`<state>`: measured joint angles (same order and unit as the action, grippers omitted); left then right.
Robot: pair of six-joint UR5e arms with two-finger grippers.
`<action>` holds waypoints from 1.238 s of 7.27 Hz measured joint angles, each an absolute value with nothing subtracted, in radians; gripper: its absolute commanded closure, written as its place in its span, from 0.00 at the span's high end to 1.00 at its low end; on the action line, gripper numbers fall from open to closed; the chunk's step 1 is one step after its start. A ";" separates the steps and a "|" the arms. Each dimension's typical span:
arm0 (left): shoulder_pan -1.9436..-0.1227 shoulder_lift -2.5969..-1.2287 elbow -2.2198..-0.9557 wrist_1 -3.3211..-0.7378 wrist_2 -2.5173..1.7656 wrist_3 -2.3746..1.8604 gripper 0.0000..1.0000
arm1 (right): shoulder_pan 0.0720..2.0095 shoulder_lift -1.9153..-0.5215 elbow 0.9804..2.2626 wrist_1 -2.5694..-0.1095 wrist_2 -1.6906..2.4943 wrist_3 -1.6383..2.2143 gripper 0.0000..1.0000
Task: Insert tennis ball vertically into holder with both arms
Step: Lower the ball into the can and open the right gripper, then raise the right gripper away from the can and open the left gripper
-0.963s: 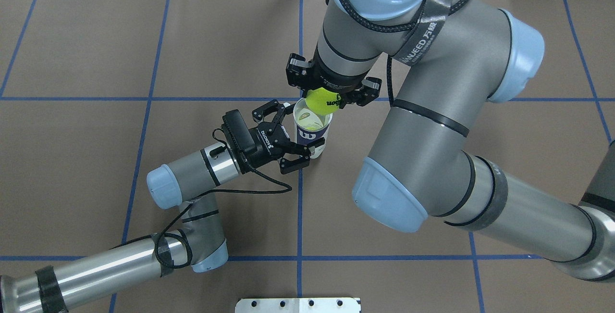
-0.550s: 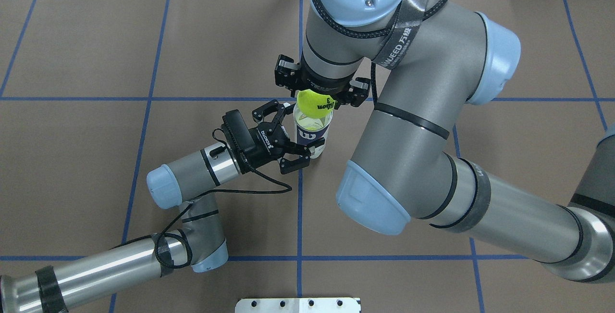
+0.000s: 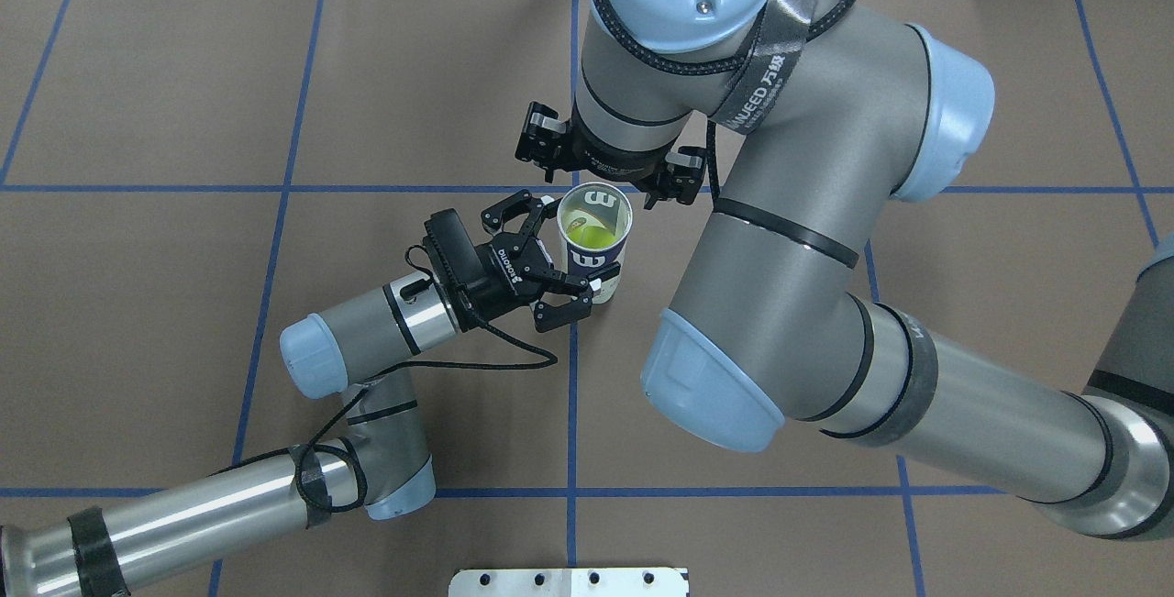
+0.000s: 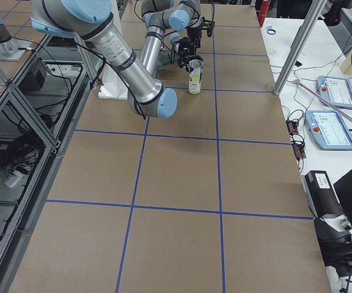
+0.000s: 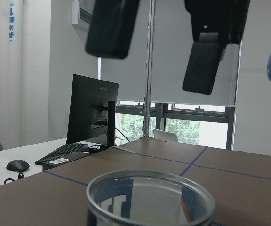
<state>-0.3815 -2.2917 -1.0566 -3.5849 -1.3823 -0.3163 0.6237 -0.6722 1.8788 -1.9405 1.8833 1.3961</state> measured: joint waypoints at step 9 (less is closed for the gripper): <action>-0.423 -2.296 -1.189 -3.562 -1.383 -0.332 0.99 | 1.045 -0.904 1.849 -1.913 2.113 0.803 1.00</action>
